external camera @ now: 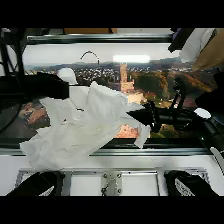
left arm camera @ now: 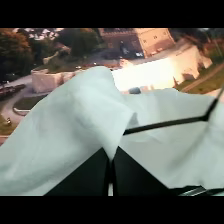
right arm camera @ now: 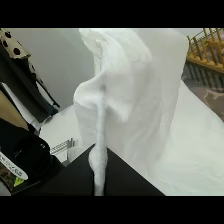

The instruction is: Fold the clothes and pants, and hang the long-sleeved shirts on hangers.

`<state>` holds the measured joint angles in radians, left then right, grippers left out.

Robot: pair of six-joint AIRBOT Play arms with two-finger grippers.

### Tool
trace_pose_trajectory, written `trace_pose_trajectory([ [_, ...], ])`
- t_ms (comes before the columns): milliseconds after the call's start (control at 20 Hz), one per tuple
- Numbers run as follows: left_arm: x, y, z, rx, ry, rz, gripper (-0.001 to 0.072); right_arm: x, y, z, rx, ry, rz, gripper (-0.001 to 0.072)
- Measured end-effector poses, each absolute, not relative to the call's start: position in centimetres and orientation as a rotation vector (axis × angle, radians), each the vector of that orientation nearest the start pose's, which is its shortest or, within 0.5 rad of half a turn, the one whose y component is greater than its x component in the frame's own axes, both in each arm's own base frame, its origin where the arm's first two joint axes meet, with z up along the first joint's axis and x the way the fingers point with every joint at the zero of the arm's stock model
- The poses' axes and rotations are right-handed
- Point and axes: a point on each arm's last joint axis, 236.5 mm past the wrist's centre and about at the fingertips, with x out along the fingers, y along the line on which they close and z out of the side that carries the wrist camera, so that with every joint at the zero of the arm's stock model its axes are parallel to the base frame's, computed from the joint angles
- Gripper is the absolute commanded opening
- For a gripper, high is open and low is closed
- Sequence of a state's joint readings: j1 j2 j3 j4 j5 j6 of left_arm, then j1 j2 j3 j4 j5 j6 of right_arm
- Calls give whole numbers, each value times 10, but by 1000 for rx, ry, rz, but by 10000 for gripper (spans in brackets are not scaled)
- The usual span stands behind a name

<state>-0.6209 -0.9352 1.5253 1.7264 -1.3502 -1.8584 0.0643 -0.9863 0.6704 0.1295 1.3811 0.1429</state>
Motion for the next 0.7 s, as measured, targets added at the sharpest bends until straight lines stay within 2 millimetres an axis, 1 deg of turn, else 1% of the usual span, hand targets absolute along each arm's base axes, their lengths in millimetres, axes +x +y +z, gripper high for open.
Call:
trace_pose_trajectory([
  [50,297,-181,261,63,761,-379,9,262,247,191,448,280,1387,2],
  [250,281,-208,258,91,766,-442,9,274,245,195,474,261,1342,2],
  [500,257,-244,247,142,795,-530,9,278,244,200,495,246,1325,2],
  [600,252,-253,240,168,812,-547,10,279,243,200,499,243,1321,2],
  [700,250,-258,234,184,830,-551,10,280,243,201,501,242,1320,2],
])
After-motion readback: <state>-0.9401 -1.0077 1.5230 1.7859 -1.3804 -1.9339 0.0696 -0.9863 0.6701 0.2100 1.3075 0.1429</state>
